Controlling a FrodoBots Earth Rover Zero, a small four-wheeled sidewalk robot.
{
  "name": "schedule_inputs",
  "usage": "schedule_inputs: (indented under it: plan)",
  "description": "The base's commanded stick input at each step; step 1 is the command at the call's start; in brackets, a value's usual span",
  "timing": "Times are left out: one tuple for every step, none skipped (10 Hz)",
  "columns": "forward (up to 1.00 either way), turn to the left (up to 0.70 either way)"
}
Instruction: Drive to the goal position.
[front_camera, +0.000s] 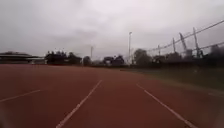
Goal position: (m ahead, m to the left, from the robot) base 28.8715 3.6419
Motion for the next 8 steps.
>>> schedule_inputs:
  plan:
    - [0.7,0.0]
    - [0.7,0.0]
    - [0.7,0.0]
    - [0.7,0.0]
    - [0.7,0.0]
    - [0.7,0.0]
    - [0.7,0.0]
    - [0.7,0.0]
